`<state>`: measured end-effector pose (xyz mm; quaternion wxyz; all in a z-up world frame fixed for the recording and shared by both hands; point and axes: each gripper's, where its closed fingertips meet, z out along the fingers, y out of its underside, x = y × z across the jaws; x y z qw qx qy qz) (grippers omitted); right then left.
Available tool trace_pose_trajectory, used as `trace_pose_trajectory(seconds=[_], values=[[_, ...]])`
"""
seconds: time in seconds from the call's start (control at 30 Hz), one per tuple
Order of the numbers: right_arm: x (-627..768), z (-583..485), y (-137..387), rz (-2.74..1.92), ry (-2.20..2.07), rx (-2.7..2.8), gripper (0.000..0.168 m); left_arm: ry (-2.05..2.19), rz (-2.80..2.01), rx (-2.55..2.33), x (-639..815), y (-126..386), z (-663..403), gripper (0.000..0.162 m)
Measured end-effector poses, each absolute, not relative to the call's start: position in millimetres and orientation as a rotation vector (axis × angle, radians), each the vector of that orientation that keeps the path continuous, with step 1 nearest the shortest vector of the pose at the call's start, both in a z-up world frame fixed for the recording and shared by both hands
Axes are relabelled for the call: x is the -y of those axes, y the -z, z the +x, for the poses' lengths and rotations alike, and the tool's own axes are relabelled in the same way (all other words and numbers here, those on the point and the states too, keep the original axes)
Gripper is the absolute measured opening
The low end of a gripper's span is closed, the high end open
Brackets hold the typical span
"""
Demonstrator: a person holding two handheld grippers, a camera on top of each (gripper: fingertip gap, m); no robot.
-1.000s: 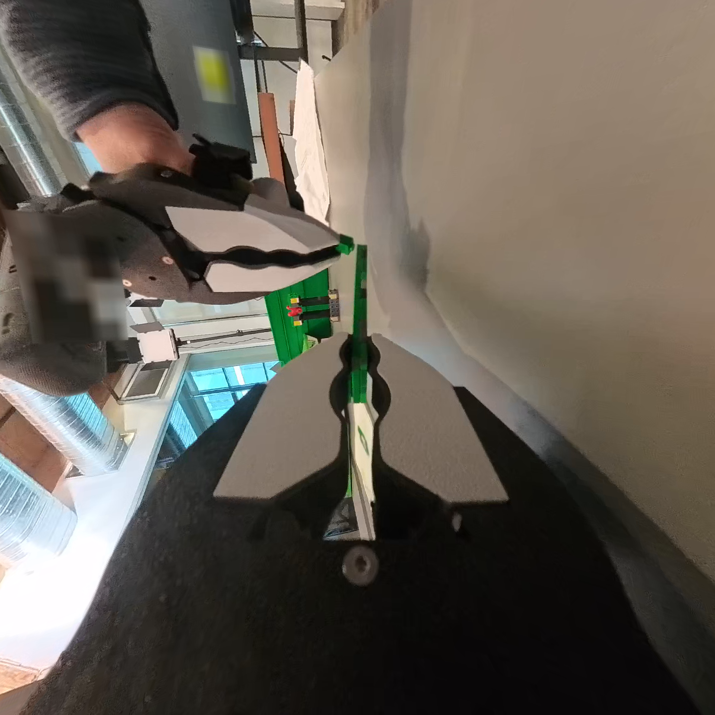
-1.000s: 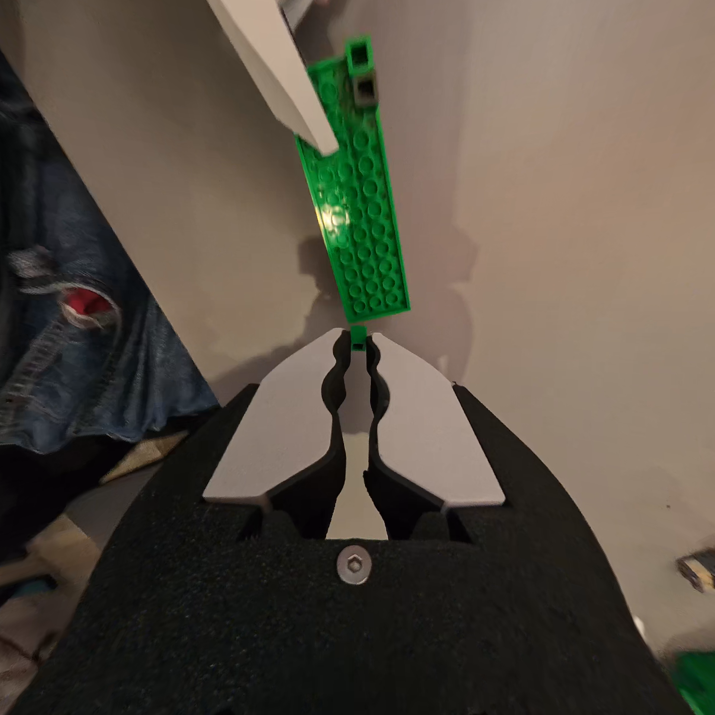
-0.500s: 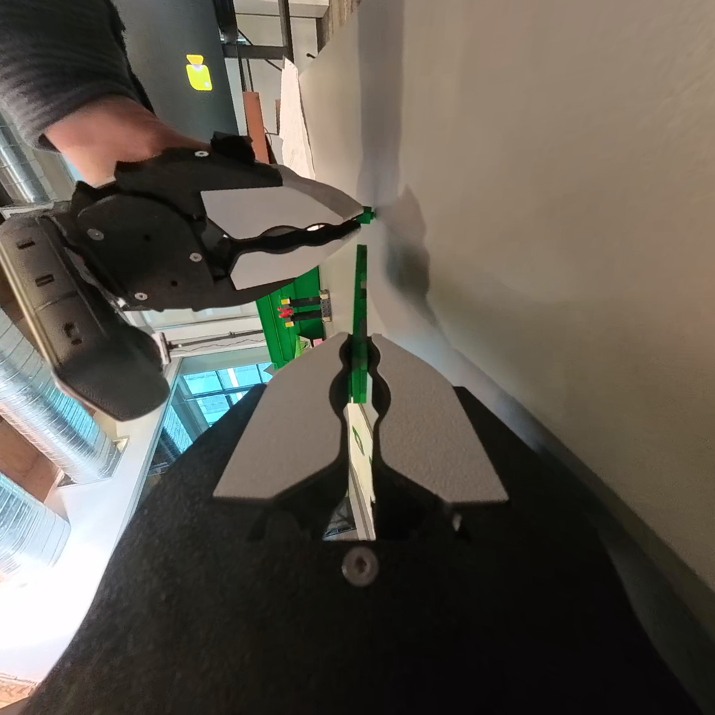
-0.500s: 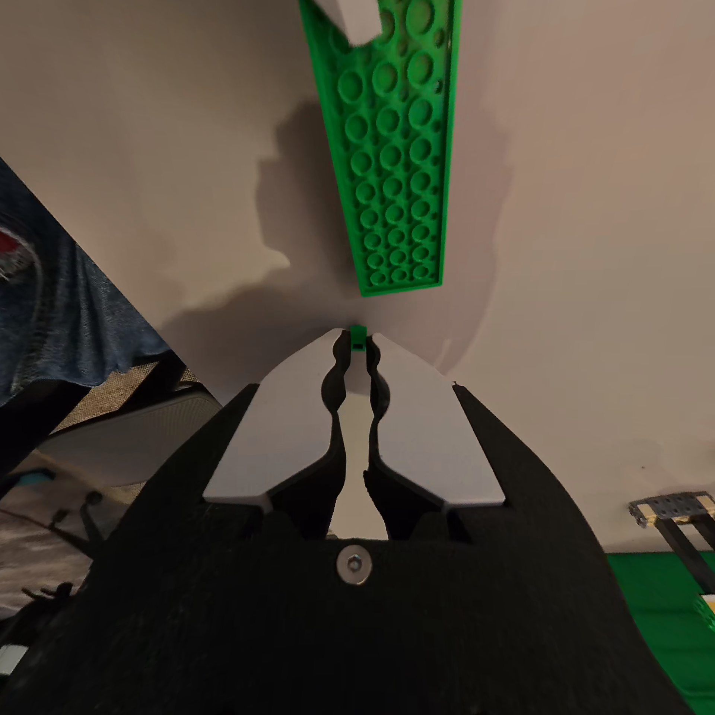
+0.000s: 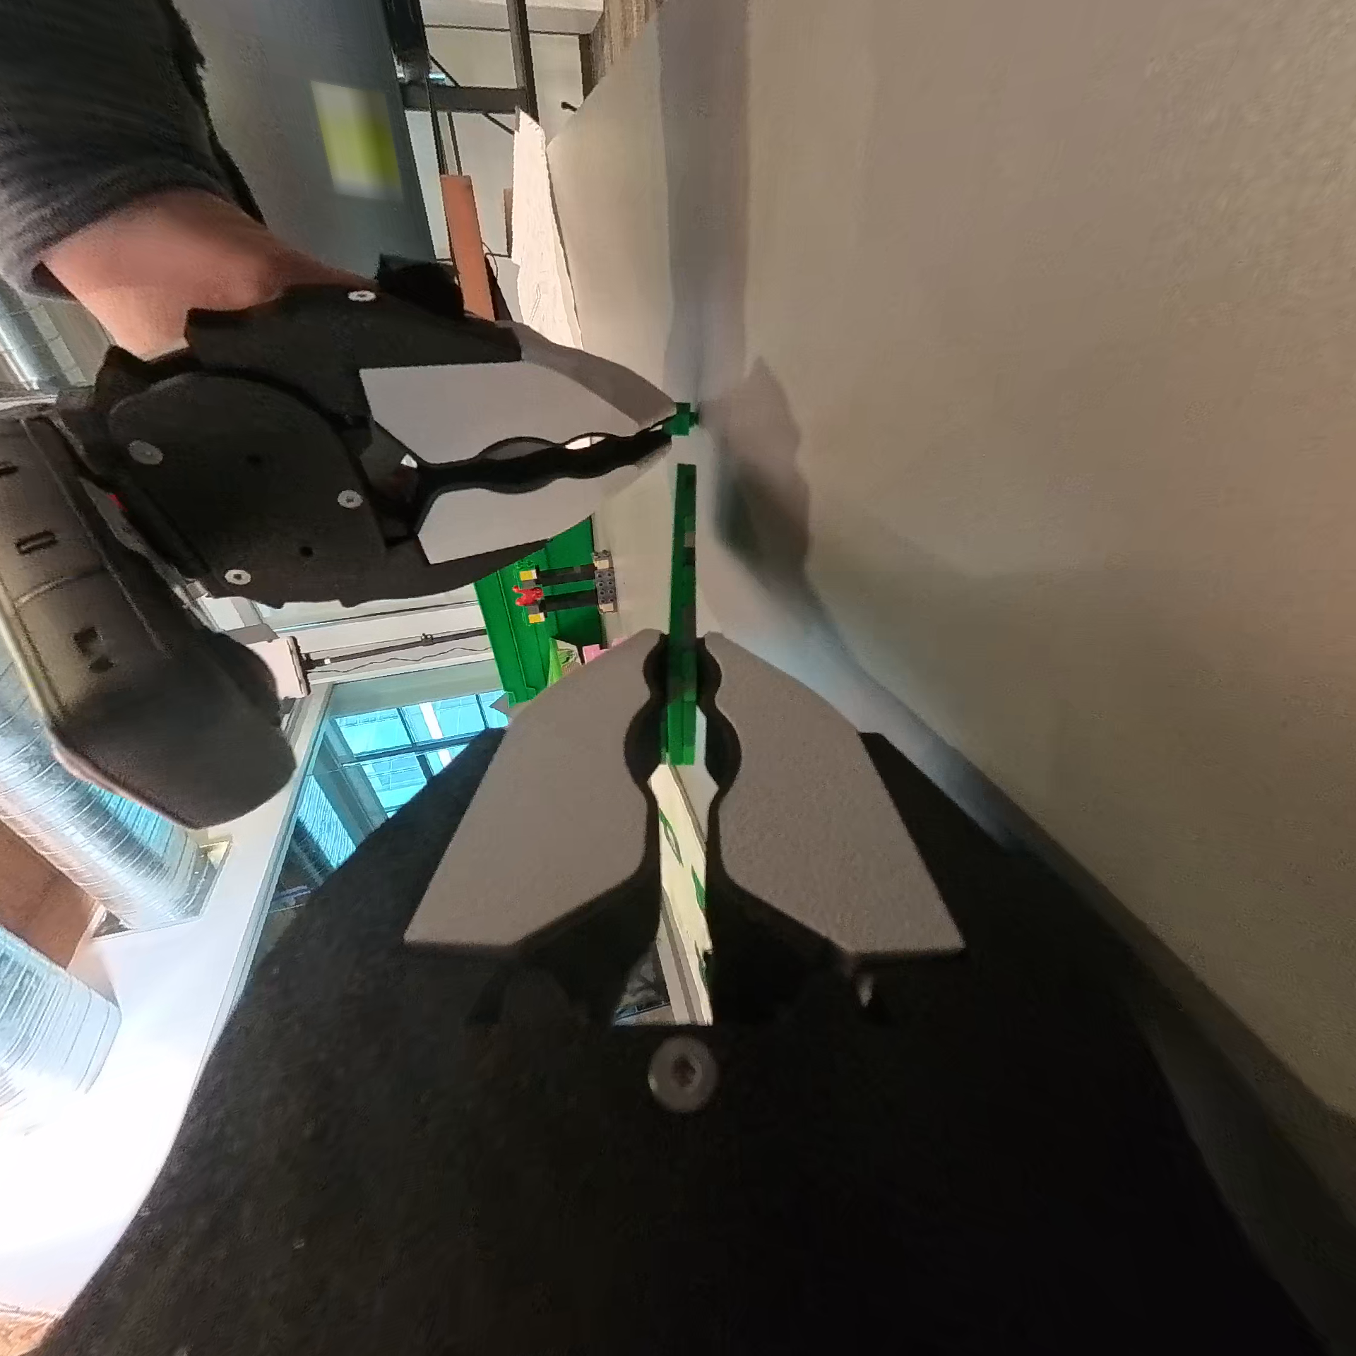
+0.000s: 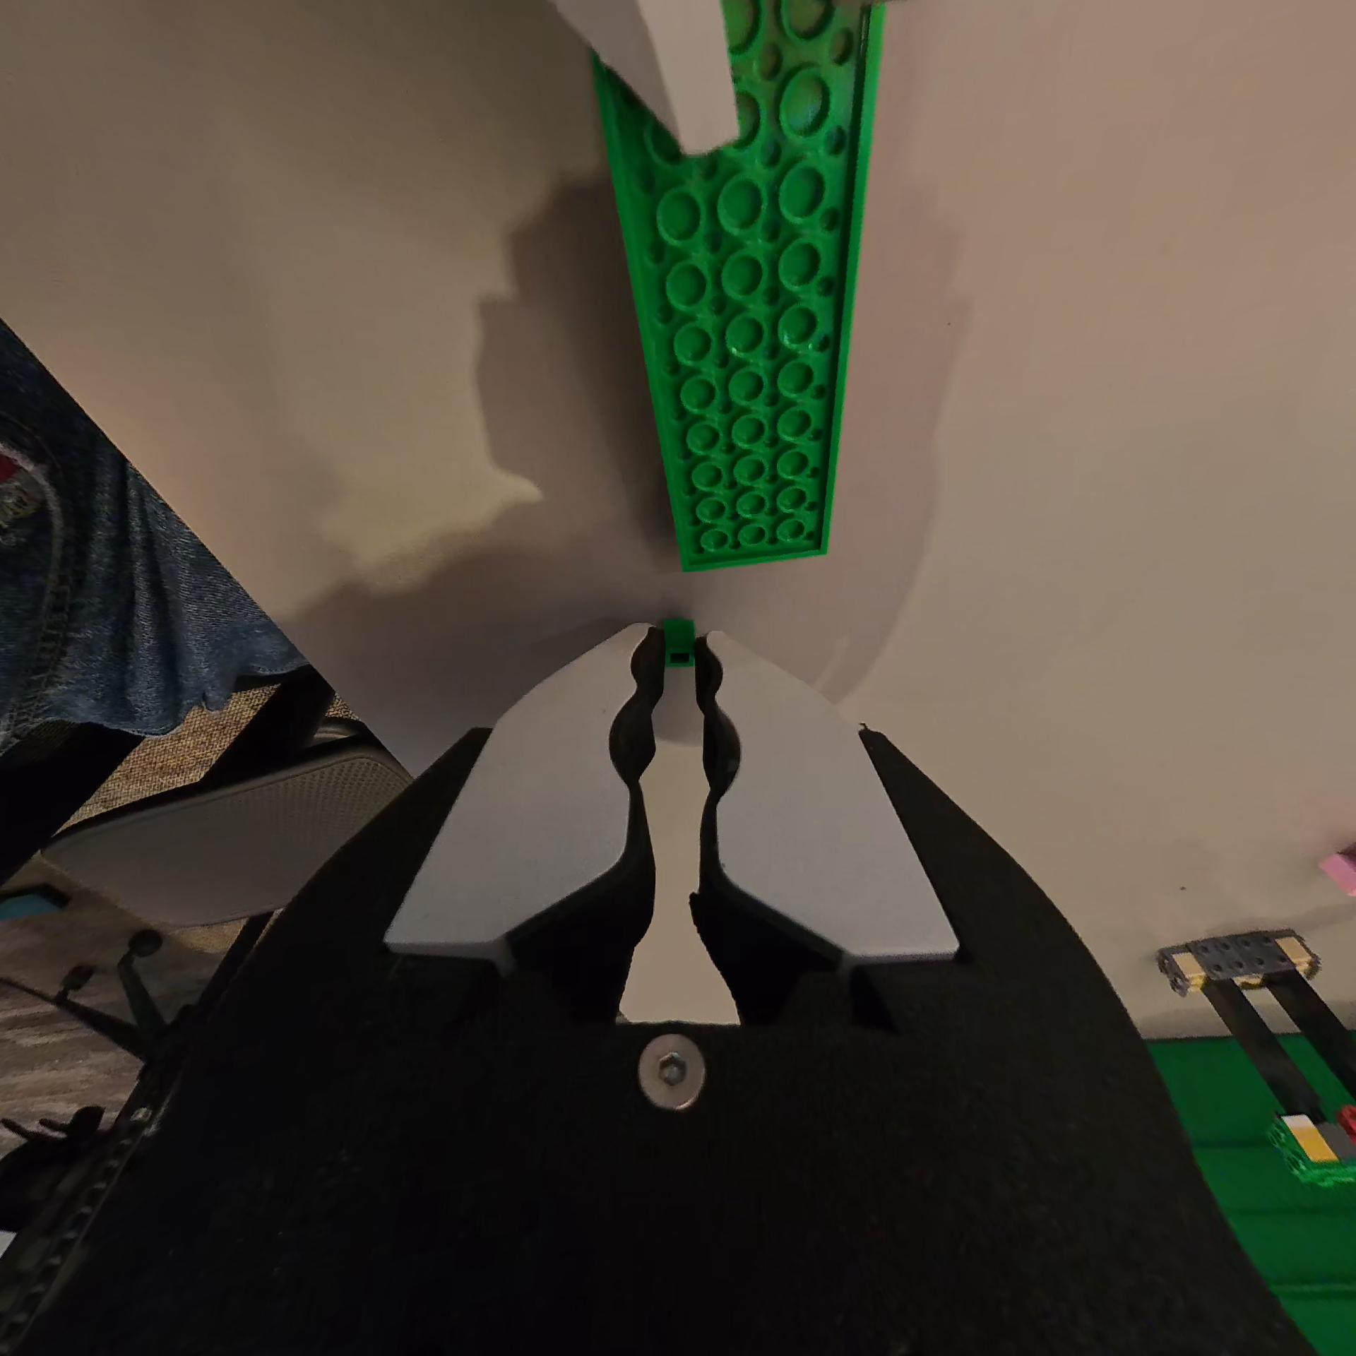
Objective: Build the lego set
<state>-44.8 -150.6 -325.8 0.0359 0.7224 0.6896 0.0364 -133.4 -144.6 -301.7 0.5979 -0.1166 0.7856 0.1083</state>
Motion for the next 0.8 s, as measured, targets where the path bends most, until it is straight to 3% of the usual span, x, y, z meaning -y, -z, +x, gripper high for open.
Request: trace_pose_trajectory(seconds=[0.8], values=[[152.2, -53.7, 322.5, 2.460, 0.100, -2.073, 0.013, -0.246, -0.277, -1.845, 144.6, 305.7, -133.6, 0.006]])
